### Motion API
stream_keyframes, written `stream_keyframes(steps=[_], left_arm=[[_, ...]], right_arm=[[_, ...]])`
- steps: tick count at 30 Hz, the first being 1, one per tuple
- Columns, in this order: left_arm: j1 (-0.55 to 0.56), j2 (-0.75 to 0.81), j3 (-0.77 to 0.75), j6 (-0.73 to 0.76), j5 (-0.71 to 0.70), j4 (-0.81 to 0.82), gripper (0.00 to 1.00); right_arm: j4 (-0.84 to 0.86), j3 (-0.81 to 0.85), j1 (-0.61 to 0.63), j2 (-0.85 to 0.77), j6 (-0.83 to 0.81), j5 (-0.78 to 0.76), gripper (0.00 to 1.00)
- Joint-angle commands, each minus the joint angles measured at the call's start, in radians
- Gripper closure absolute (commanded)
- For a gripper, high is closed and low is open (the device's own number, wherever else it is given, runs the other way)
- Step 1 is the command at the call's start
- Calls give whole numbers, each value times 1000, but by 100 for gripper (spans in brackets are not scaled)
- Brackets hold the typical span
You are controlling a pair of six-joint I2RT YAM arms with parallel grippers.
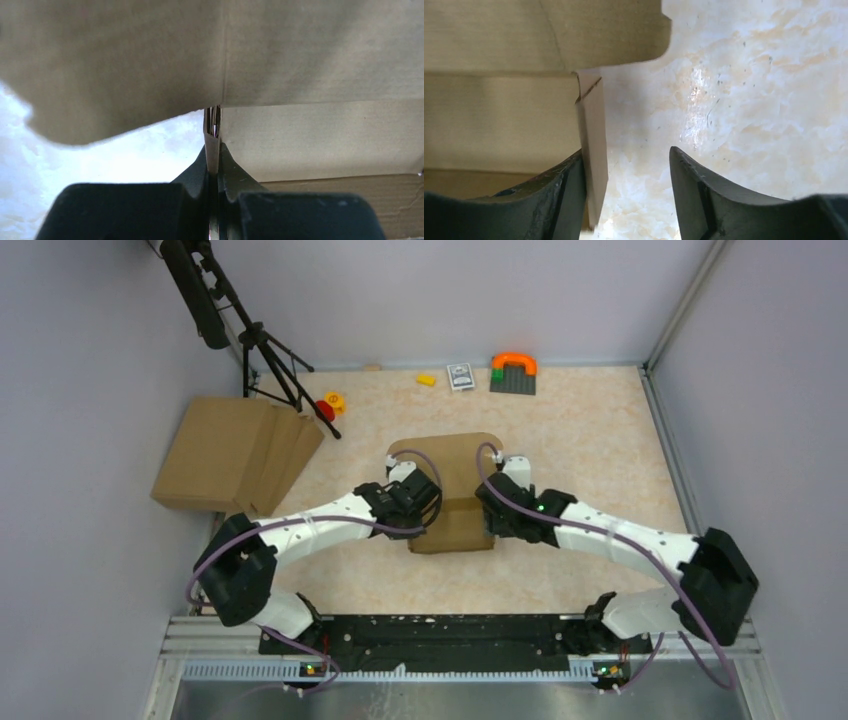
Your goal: Fold the paper box
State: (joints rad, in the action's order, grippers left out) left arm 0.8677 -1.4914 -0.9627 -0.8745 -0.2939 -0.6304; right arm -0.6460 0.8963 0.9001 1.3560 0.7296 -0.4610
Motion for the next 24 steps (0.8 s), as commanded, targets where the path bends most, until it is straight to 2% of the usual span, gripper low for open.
stream_keyframes(steps=[1, 10, 14, 18, 20, 22, 24], left_arm=[[11, 39, 22, -20, -56, 0, 100], [21, 43, 11, -28, -75, -9, 100], [22, 22, -1, -23, -71, -20, 100], [22, -8, -25, -18, -70, -40, 100], [22, -17, -39, -16, -75, -53, 100], [22, -33, -54, -15, -85, -78, 100], [22, -53, -77, -15, -96, -109, 100]], right_arm=[[105, -41, -20, -120, -58, 54, 41], [78, 9, -21, -65, -103, 78, 44], [43, 38, -15, 11, -109, 74, 46], [-40, 109, 7, 128, -87, 24, 61], [-73, 137, 18, 178, -70, -9, 76], [-81, 149, 23, 212, -56, -23, 97], [-69, 144, 25, 221, -43, -15, 100]])
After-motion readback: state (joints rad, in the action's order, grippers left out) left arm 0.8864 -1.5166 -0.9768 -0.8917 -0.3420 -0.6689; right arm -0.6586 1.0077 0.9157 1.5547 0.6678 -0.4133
